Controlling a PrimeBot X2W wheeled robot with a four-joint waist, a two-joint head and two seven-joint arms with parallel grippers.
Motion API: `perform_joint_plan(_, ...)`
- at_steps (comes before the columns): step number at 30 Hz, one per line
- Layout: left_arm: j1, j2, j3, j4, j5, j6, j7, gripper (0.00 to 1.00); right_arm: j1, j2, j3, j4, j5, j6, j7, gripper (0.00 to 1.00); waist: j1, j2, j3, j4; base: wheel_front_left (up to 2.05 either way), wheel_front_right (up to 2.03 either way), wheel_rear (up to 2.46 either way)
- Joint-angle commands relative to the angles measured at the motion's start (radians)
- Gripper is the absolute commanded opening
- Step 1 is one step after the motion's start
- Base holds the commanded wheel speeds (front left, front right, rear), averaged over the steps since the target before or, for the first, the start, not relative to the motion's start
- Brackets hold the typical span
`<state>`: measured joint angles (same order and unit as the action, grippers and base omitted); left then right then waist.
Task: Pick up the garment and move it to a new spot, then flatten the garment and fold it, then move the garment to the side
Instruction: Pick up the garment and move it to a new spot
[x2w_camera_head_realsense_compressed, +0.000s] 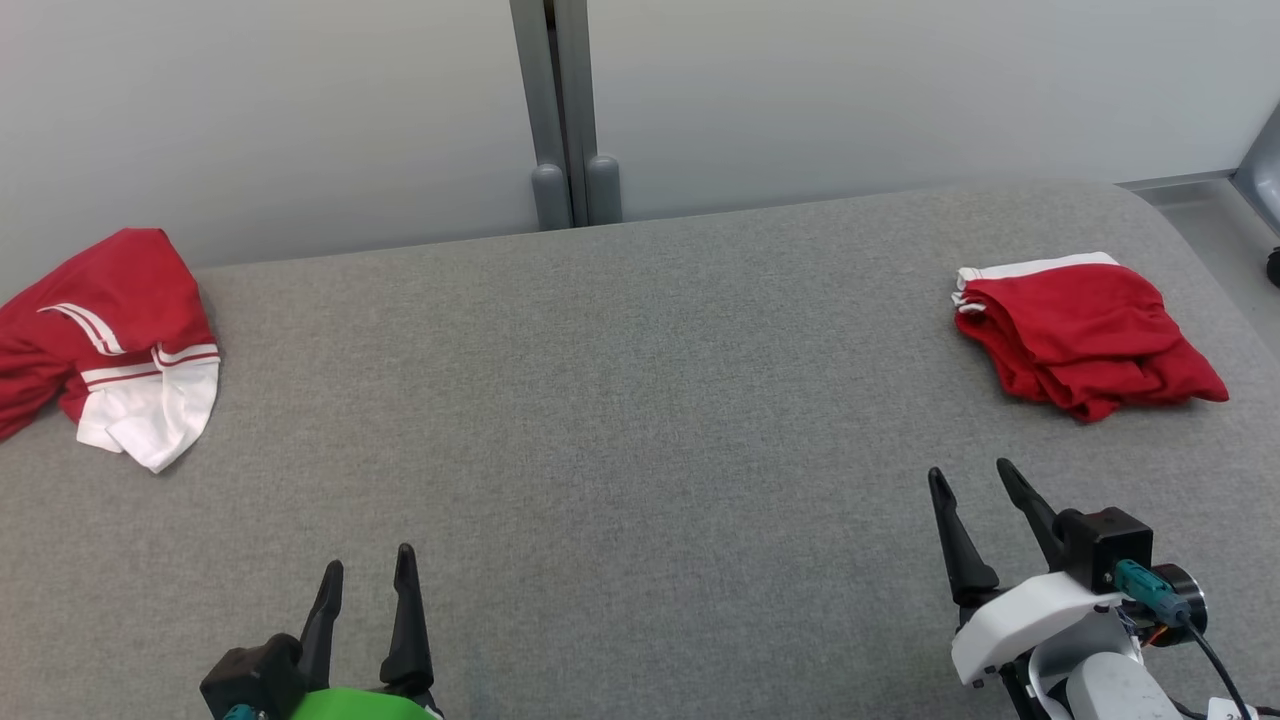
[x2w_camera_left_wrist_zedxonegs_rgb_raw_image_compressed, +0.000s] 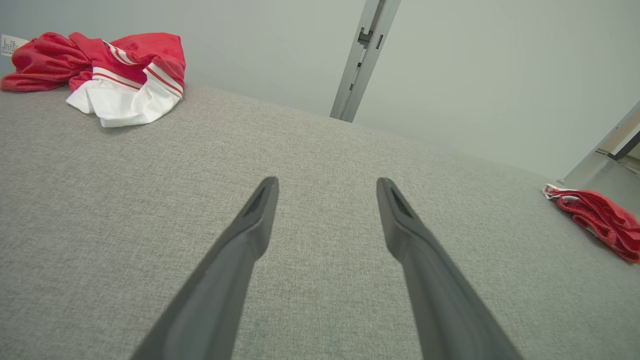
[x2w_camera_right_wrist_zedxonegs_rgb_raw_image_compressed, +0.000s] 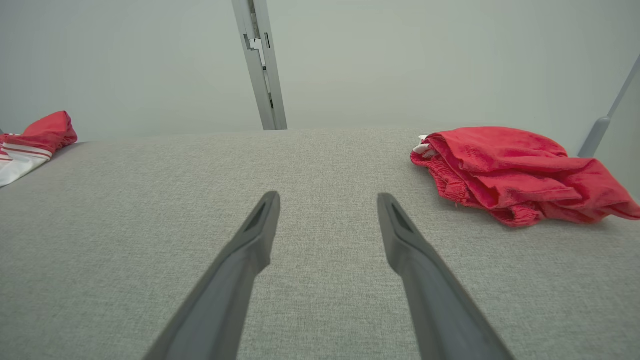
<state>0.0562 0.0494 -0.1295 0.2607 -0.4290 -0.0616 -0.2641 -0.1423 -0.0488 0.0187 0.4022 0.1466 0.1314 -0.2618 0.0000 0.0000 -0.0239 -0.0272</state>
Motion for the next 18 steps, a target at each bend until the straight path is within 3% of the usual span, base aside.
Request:
perform_joint_plan(1, 0.019, 0.002, 0.001, -0.004, -0.002, 0.005, 0.000, 1.00, 0.012, -0.003, -0.002, 0.000, 0.003, -0.001, -0.004, 1.00, 0.0000, 0.0000, -0.001, 0.001, 0.00, 0.00, 0.00)
perform_joint_plan(11, 0.011, 0.002, -0.007, -0.008, -0.006, 0.006, 0.000, 1.00, 0.015, -0.003, -0.012, -0.003, 0.004, -0.001, -0.004, 1.00, 0.0000, 0.0000, -0.001, 0.025, 0.00, 0.00, 0.00)
perform_joint_plan(18, -0.013, 0.003, -0.022, -0.012, 0.002, 0.005, 0.000, 1.00, 0.028, -0.003, -0.038, -0.024, -0.005, -0.002, -0.004, 1.00, 0.0000, 0.0000, 0.004, 0.177, 0.00, 0.00, 0.00)
